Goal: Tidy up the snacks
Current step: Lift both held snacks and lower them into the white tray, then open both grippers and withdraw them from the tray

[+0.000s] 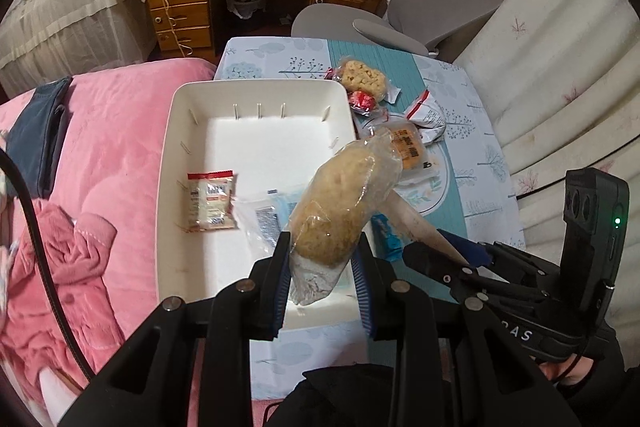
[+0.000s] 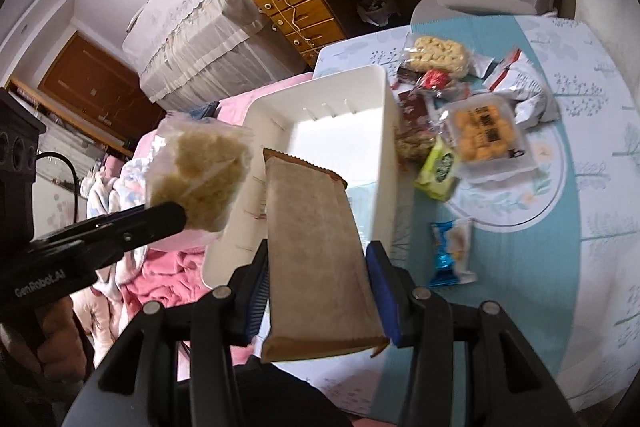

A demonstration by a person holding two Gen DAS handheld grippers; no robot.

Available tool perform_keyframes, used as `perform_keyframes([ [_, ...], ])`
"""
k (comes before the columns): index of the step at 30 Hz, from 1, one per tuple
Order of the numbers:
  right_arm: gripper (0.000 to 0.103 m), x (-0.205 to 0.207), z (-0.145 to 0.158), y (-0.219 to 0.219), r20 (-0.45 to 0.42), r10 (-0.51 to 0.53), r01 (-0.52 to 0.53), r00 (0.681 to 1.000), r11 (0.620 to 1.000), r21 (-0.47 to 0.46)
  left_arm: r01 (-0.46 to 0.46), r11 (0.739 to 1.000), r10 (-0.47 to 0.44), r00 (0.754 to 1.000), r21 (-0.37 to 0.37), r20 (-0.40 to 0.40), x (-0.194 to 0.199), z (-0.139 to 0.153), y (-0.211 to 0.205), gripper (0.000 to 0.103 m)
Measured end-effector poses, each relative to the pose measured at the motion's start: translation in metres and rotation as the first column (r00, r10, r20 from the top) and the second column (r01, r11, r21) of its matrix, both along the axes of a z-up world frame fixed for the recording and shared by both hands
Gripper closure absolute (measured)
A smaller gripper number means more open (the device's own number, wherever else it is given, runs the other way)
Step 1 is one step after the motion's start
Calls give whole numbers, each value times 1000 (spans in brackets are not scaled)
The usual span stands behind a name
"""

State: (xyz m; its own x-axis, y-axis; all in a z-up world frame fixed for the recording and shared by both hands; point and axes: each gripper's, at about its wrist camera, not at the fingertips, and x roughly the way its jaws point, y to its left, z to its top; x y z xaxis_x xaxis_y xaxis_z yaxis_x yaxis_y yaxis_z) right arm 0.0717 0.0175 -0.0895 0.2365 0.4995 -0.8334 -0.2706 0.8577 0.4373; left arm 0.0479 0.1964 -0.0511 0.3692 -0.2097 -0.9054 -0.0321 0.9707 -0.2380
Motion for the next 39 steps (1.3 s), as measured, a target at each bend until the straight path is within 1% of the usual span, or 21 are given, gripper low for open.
perform_keyframes([
  [4,57,-4,-9,19,-20,-46,46,999,999,-1,41,999,-41,999,-11,-17,5,-16,18,76],
  [6,57,-7,-14,26,-38,-62,62,997,998,2,45,999,-46,998,-11,-33,7,-23,25,75],
  [7,57,-9,-17,29,-49,-69,69,996,998,11,41,999,-42,998,-12,-44,8,-27,30,73],
  [9,58,-10,-22,34,-58,-81,82,995,996,26,24,1000,-25,997,-18,-66,10,-35,39,59],
  [10,57,-12,-24,36,-62,-91,93,994,995,30,18,1000,-20,997,-19,-72,11,-38,42,43],
  [11,57,-12,-26,37,-68,-98,100,993,995,25,10,1000,-11,997,-16,-73,10,-39,47,37],
  [17,52,-18,-31,33,-95,-160,160,983,987,-7,2,1000,-1,998,10,-64,10,-41,54,37],
  [21,52,-23,-29,29,-89,-180,179,980,984,-23,3,1000,-2,997,12,-74,9,-44,50,37],
  [24,52,-28,-26,24,-85,-192,190,978,981,-31,18,1000,-17,998,6,-67,8,-43,43,37],
  [29,52,-33,-22,9,-72,-218,216,973,976,-40,56,998,-56,998,4,-40,9,-40,20,37],
  [34,51,-31,-19,-20,-71,-259,256,963,965,-51,77,997,-77,997,-3,-20,11,-34,-4,37],
  [35,50,-30,-17,-25,-69,-262,259,963,965,-53,74,997,-74,997,-8,-11,11,-31,-10,37],
  [36,46,-29,-16,-31,-67,-265,261,962,964,-53,70,997,-70,998,-13,-3,12,-30,-16,37],
  [37,44,-27,-14,-38,-66,-267,264,961,963,-54,67,998,-67,998,-15,3,14,-28,-23,37],
  [39,43,-22,-10,-54,-62,-268,265,961,963,-57,62,998,-62,998,-18,12,17,-25,-35,37],
])
